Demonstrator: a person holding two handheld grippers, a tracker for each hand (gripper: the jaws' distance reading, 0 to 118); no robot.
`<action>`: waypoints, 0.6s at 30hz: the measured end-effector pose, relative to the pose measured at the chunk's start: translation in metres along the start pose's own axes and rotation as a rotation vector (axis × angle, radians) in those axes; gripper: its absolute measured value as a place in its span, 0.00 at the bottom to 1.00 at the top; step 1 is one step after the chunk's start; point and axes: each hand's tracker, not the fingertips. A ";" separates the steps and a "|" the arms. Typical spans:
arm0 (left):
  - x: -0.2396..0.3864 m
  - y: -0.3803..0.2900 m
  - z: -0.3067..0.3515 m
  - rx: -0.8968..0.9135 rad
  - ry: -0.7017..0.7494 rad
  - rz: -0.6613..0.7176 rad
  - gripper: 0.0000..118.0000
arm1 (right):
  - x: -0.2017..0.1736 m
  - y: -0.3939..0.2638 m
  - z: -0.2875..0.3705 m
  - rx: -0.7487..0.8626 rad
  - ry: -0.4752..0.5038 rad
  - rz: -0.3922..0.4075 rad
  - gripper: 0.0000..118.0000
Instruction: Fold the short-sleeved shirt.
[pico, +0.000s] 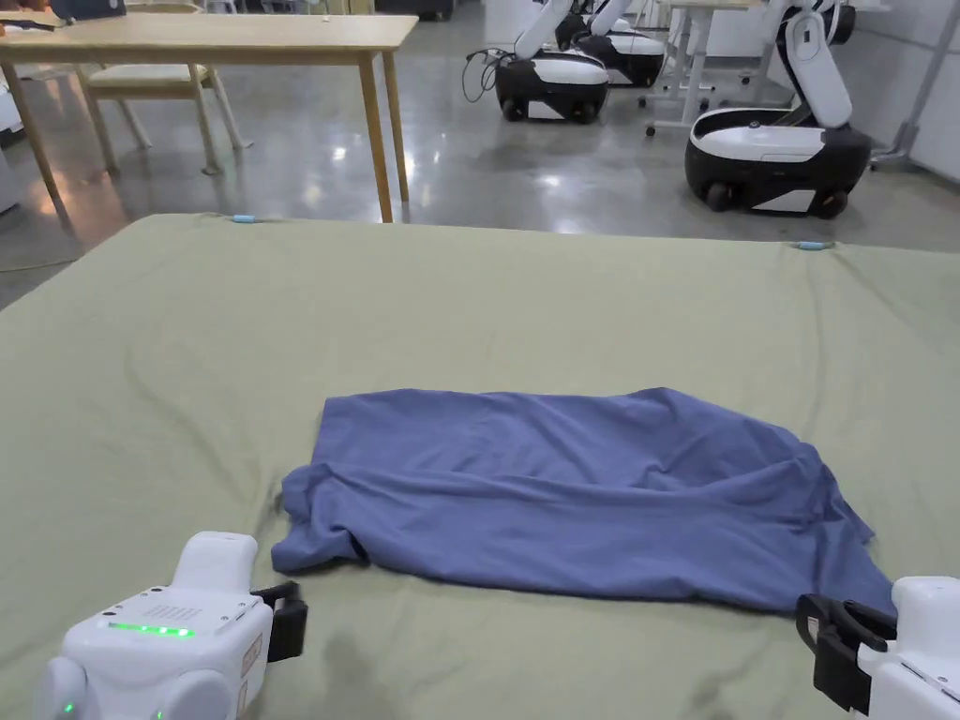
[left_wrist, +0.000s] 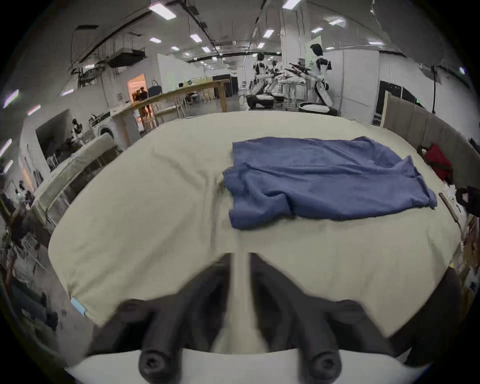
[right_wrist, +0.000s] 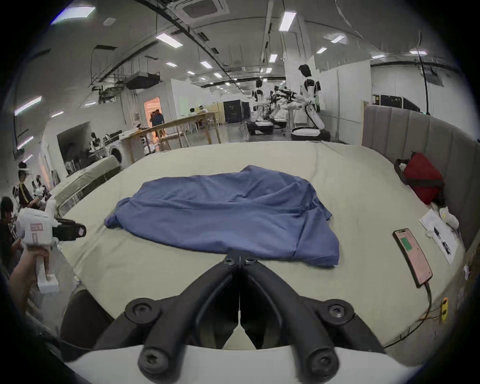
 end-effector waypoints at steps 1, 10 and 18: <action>-0.002 0.005 -0.012 -0.022 -0.003 0.004 0.65 | 0.004 0.001 -0.001 0.000 -0.002 0.000 0.00; 0.023 0.046 -0.062 -0.097 0.026 -0.084 0.93 | 0.043 0.006 -0.018 -0.039 -0.081 -0.001 0.00; 0.033 0.071 -0.068 -0.139 -0.022 -0.150 0.04 | 0.099 0.017 -0.067 -0.165 -0.177 -0.029 0.99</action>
